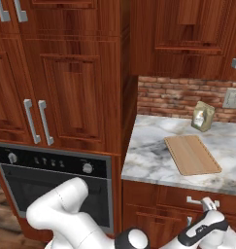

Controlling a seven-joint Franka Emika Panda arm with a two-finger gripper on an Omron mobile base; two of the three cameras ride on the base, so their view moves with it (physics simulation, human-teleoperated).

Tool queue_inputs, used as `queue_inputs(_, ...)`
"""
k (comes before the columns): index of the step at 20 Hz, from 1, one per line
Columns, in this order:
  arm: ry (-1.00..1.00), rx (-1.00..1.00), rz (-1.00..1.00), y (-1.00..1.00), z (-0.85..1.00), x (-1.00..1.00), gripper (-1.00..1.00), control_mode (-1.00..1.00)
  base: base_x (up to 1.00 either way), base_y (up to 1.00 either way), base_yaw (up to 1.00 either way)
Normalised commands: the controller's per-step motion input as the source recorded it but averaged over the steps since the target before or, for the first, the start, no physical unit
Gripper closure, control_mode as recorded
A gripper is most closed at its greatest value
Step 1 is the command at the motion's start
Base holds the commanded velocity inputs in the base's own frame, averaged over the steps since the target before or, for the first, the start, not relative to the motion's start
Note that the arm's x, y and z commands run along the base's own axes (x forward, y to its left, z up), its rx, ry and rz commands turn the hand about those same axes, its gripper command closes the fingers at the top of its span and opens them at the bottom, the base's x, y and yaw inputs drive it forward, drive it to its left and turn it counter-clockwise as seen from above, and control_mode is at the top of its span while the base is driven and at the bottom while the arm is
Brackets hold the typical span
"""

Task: Open the drawer on the right and place the cutting tools on the cutting board.

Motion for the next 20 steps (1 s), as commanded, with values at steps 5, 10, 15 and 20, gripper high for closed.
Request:
queue_inputs(5,-0.12,0.05,0.0,0.0,-0.58,0.0,-1.0,-1.0,0.0,0.0,0.0)
queue_inputs(10,-0.12,0.04,0.0,0.0,-0.5,0.0,-1.0,-1.0,0.0,0.0,0.0)
queue_inputs(15,-0.13,0.0,0.0,0.0,-0.35,0.01,-1.0,-1.0,0.0,0.0,0.0)
queue_inputs(20,-0.12,0.0,0.0,0.0,-0.36,0.09,-1.0,-1.0,0.0,0.0,0.0)
